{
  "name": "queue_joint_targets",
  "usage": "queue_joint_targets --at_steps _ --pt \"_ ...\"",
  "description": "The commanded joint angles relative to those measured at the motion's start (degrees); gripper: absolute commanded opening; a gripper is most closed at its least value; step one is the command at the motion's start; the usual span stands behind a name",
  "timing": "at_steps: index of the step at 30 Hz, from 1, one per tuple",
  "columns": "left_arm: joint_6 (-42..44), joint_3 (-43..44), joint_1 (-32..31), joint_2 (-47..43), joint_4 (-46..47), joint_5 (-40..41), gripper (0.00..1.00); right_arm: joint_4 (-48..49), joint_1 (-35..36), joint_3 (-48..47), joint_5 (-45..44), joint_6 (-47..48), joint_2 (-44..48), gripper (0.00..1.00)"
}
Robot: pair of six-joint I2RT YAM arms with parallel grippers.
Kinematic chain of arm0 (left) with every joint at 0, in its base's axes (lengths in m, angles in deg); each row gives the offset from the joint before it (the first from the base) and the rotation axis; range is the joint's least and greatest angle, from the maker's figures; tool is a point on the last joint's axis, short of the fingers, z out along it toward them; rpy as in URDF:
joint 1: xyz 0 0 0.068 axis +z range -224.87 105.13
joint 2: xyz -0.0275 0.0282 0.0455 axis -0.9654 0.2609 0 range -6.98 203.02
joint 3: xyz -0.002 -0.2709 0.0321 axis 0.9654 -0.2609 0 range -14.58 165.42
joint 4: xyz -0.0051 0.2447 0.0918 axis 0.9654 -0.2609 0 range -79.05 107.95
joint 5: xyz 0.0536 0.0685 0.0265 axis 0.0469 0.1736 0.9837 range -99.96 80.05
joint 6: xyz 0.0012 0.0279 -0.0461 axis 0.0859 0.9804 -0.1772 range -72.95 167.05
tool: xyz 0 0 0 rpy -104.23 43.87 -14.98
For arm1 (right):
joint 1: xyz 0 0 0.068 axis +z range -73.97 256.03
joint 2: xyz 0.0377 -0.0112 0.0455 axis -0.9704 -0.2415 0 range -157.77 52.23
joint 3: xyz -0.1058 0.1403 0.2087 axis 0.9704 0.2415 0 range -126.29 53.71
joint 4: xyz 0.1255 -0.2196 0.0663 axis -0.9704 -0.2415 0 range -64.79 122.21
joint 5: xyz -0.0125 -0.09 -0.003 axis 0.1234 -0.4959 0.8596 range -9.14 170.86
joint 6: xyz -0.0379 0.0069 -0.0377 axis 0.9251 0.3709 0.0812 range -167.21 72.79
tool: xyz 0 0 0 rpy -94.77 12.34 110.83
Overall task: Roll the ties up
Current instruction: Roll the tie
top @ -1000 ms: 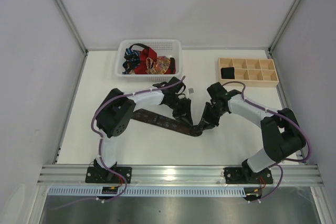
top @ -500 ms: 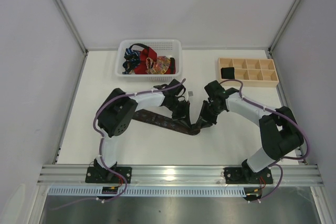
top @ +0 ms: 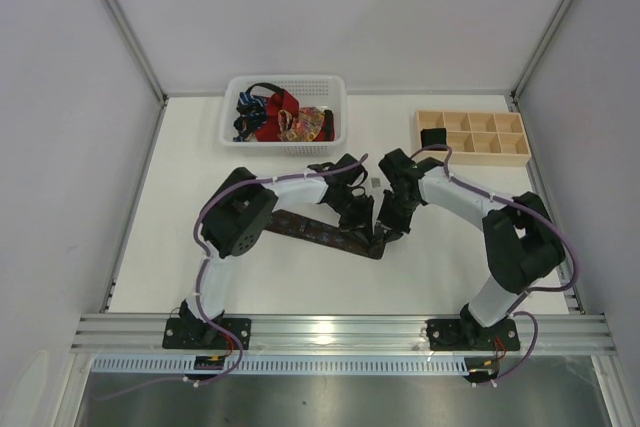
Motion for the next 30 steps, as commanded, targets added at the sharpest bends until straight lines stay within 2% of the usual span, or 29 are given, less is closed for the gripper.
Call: queue_joint_targets --at_steps 1,7,12,24,30 --pt "0.47 -1.87 -0.43 -2.10 2.83 2.03 0.14 -2.19 2.58 -3.94 -2.65 -2.30 -2.74 0.06" --pt "3.81 -7.41 3.70 -6.58 1.78 6.78 0.21 -6.50 4.96 -9.29 -7.75 -4.06 -7.49 0.04" --pt "5.48 -9.17 5.99 -10.01 0.99 8.19 0.23 -9.04 5.49 -13.61 -9.51 -4.42 -10.66 0.03" --pt "5.49 -16.72 11.88 -17.31 3.35 10.92 0.20 -14.85 8.56 -23.88 -12.23 -5.38 -18.48 0.05" --pt "5.49 -19.71 13.55 -17.22 5.29 10.74 0.17 -16.26 10.14 -28.11 -11.89 -7.14 -23.23 0.14"
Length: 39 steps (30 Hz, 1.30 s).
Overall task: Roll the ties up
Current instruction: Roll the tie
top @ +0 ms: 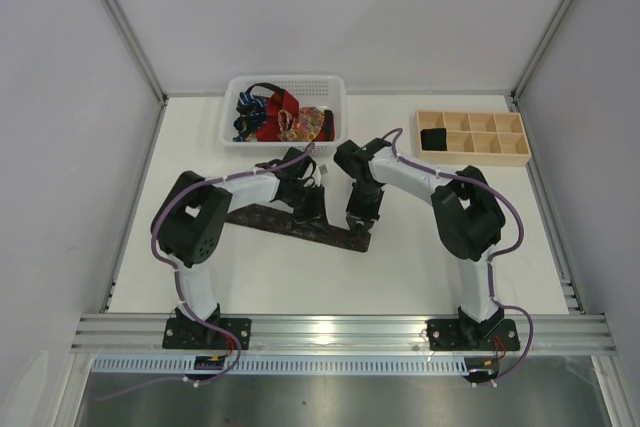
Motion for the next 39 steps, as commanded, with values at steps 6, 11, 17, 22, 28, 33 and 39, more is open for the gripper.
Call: queue_joint_targets --at_steps 6,11,17,22,28,33,39 --pt "0.70 -3.60 0.74 -0.15 5.21 0.51 0.14 -1.88 2.28 -6.80 -2.54 -2.90 -5.60 0.26" --pt "-0.09 -4.48 0.92 -0.58 6.71 -0.02 0.14 -0.83 2.99 -7.60 -0.25 -2.64 -8.24 0.37" --pt "-0.18 -4.92 1.71 -1.28 6.71 -0.10 0.14 1.35 3.52 -7.86 -1.04 -2.11 -7.72 0.54" --pt "0.69 -3.96 1.97 -2.60 4.00 0.07 0.14 7.76 3.16 -4.53 0.80 0.25 -4.21 0.61" --pt "0.09 -3.16 2.94 -6.12 0.92 -1.94 0.15 19.00 1.23 3.55 7.81 2.02 3.51 0.62" --pt "-0.97 -2.81 3.38 -8.14 -1.02 -5.20 0.17 19.91 0.70 4.80 9.50 3.60 6.17 0.68" --pt "-4.66 -2.99 3.29 -10.95 0.21 -8.28 0.17 21.58 0.00 7.96 9.77 3.77 12.05 0.75"
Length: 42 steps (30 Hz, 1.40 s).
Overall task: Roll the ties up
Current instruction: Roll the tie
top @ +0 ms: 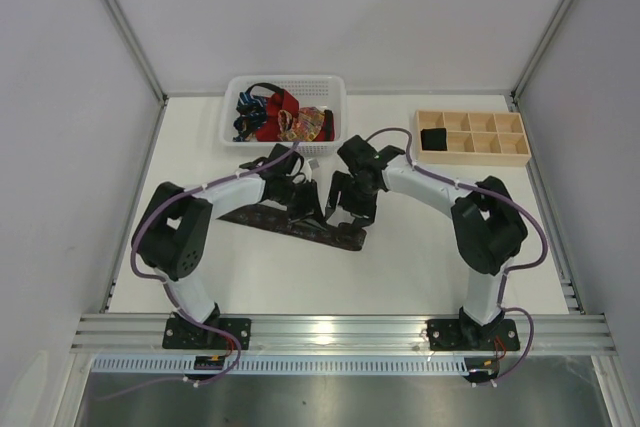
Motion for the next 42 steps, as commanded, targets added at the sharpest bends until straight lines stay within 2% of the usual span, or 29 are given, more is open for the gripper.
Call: queue_joint_targets --at_steps 1,8,10,11,15,22,32,35,42 --pt "-3.24 0.60 0.30 -4.29 1.10 -3.86 0.17 2.50 -0.94 1.97 0.81 1.09 6.13 0.76" --pt "-8.34 1.90 -1.71 -4.12 6.55 -7.55 0.19 3.03 -6.65 9.87 -0.33 5.21 15.09 0.78" --pt "-9.84 3.14 -2.68 -1.92 7.96 -9.13 0.19 6.09 -9.80 16.80 2.12 5.48 19.57 0.79" --pt "-10.10 4.54 -3.91 -1.05 8.05 -9.57 0.19 7.76 -10.86 19.96 3.26 5.05 21.41 0.82" --pt "-11.33 6.22 -5.68 2.65 9.28 -10.63 0.19 20.23 -15.35 34.10 12.47 3.73 27.83 0.89" --pt "-8.96 8.68 -5.50 7.57 6.56 -10.11 0.18 37.82 -15.71 43.45 18.21 -1.18 27.42 0.86" --pt "-6.77 4.82 -3.39 7.14 6.38 -9.31 0.17 48.89 -15.62 45.13 21.02 -2.16 20.48 0.78" --pt "-5.71 4.73 -2.78 6.96 5.42 -8.70 0.17 50.66 -14.92 44.96 21.64 -3.39 18.63 0.74" --pt "-4.92 2.80 -2.16 6.61 5.68 -8.35 0.17 53.56 -12.37 43.90 21.38 -5.85 14.94 0.71"
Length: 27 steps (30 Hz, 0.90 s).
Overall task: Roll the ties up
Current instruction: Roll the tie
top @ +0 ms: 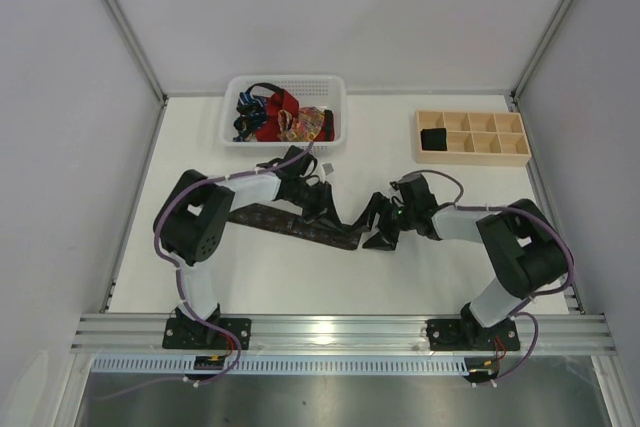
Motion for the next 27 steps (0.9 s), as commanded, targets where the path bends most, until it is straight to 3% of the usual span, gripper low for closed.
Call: queue_joint_targets --at_steps 1,9,16,21,27 --pt "1.75 -1.64 0.55 -1.43 0.54 0.35 0.17 4.97 1.29 -1.02 0.61 -1.51 -1.77 0.71" --pt "2.63 -2.61 1.51 -0.91 1.07 0.53 0.16 5.77 3.14 -3.65 0.26 -1.86 -5.90 0.66" --pt "2.98 -2.26 1.69 0.15 1.25 0.53 0.17 2.71 3.31 -4.97 0.44 -1.33 -5.91 0.50" --pt "2.71 -1.65 0.47 1.11 1.42 0.09 0.17 -8.51 3.14 -8.65 0.70 1.12 -5.03 0.31" --pt "0.61 0.28 -3.04 2.69 3.00 -0.35 0.17 -23.54 1.38 -14.02 1.40 6.21 -4.85 0.22"
